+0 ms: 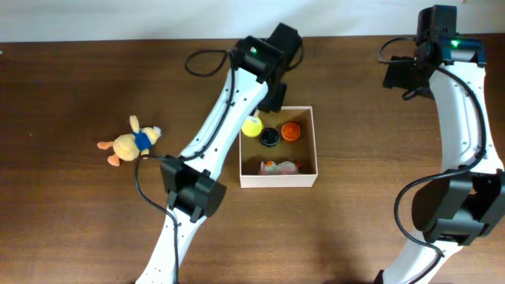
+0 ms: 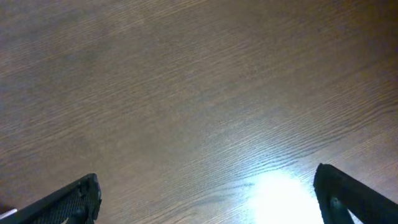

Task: Pack container
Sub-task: 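Carry the peg toy over the box and lower it inside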

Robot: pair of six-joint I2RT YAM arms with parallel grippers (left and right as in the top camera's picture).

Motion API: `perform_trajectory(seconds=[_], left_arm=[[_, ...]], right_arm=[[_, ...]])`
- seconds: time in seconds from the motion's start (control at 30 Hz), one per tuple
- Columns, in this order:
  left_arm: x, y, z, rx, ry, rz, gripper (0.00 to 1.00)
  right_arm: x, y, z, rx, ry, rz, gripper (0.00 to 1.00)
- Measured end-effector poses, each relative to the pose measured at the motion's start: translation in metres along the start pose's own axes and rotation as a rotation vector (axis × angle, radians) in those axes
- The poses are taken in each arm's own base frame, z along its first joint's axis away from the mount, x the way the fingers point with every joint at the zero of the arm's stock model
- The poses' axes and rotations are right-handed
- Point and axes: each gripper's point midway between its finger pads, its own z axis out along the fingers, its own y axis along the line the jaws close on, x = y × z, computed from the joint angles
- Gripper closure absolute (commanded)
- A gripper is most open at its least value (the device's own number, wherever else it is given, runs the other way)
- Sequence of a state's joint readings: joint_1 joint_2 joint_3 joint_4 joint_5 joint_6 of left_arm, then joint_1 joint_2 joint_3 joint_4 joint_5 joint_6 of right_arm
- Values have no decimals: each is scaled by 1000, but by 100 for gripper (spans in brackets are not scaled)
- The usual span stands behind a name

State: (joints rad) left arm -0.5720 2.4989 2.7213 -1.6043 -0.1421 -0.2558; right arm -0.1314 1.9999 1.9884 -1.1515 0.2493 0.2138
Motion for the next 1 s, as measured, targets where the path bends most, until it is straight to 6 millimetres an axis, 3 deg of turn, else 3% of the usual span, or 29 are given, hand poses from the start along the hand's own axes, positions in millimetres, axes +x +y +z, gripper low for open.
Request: perform_trajectory(seconds=[0.4, 0.5, 0.7, 1.0], left_arm=[[25, -31, 18, 27, 91, 59, 98], [34, -40, 33, 21, 127, 78, 98], [46, -42, 66, 10, 175, 72, 98], [36, -32, 73, -42, 133, 29, 98]], right_arm=[[0, 0, 0, 0, 0, 0, 1], [0, 0, 0, 0, 0, 0, 1], [0, 0, 0, 0, 0, 0, 1], [0, 0, 0, 0, 0, 0, 1]])
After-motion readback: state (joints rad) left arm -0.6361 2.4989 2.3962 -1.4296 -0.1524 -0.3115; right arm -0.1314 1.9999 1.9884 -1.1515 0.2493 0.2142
